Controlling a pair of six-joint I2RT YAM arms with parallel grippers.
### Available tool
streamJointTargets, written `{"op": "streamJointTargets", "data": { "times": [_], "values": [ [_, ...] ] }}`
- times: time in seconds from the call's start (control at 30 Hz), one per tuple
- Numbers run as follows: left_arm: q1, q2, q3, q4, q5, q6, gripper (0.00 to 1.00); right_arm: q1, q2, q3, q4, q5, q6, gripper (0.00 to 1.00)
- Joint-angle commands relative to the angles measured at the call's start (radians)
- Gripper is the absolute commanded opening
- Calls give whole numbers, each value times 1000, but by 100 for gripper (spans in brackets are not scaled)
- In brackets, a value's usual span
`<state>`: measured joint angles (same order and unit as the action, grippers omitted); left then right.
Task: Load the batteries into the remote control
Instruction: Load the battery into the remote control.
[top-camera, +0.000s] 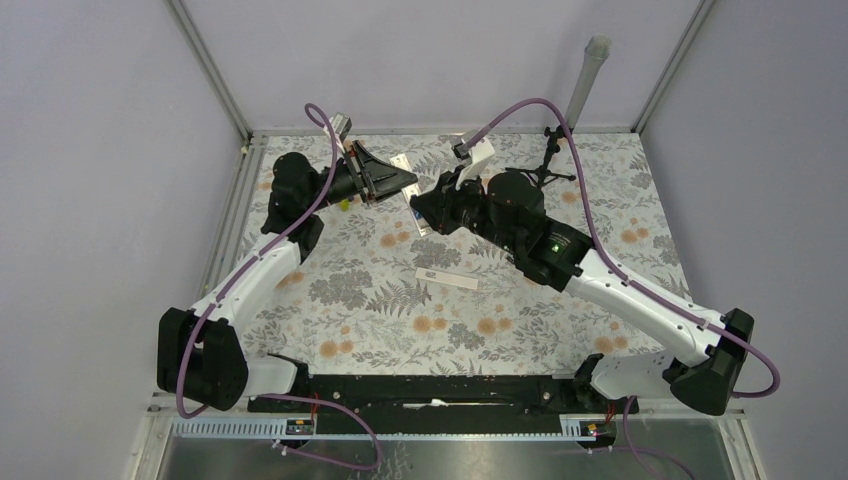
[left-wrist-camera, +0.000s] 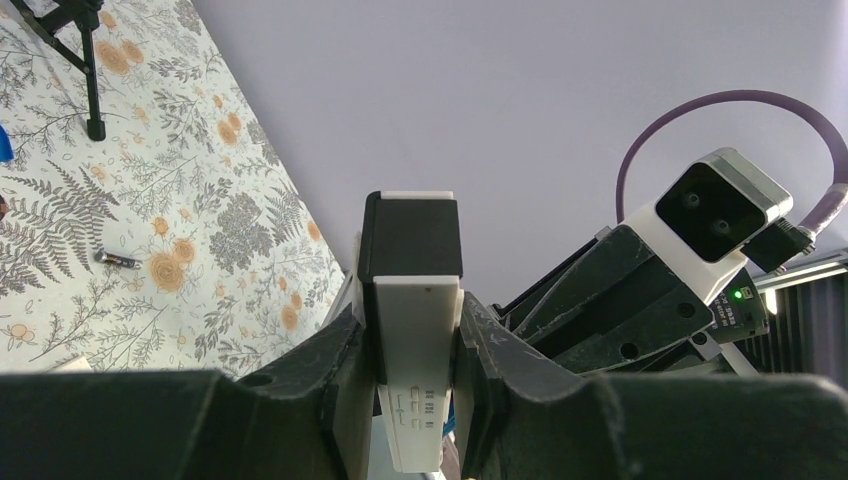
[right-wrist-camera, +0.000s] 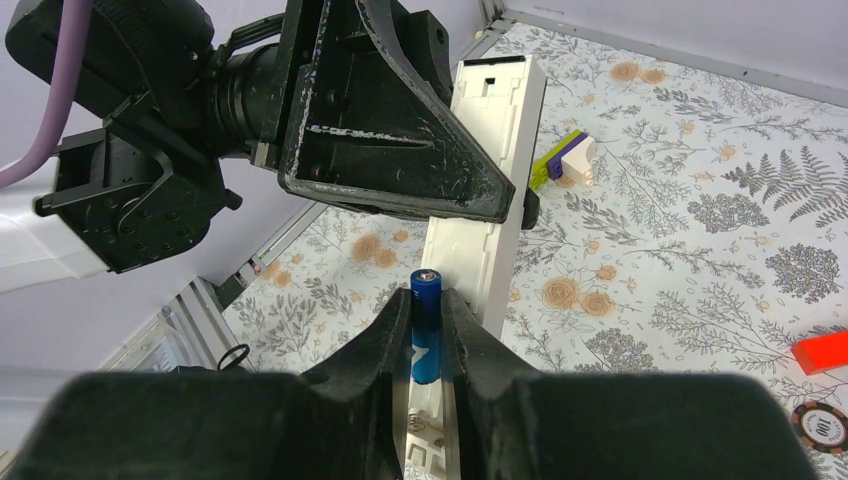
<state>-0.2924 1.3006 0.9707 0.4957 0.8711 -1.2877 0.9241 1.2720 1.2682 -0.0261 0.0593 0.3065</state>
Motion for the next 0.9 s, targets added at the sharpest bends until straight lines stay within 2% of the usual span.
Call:
{"op": "streamJointTargets", "data": {
  "times": [0.0, 0.4, 0.63, 0.87],
  "values": [
    [-2, -12, 16, 108, -10, -9, 15, 8, -19, -5, 6, -22, 1, 17],
    [-1, -9, 25, 91, -8, 15, 16, 9, 19, 55, -77, -3, 14, 21],
    [-1, -6, 31, 88, -17, 7, 16, 9, 29, 71, -89, 9, 20, 22],
    [-1, 7, 47, 103, -13, -40, 16, 9, 15, 43, -58, -26, 13, 28]
  ]
}}
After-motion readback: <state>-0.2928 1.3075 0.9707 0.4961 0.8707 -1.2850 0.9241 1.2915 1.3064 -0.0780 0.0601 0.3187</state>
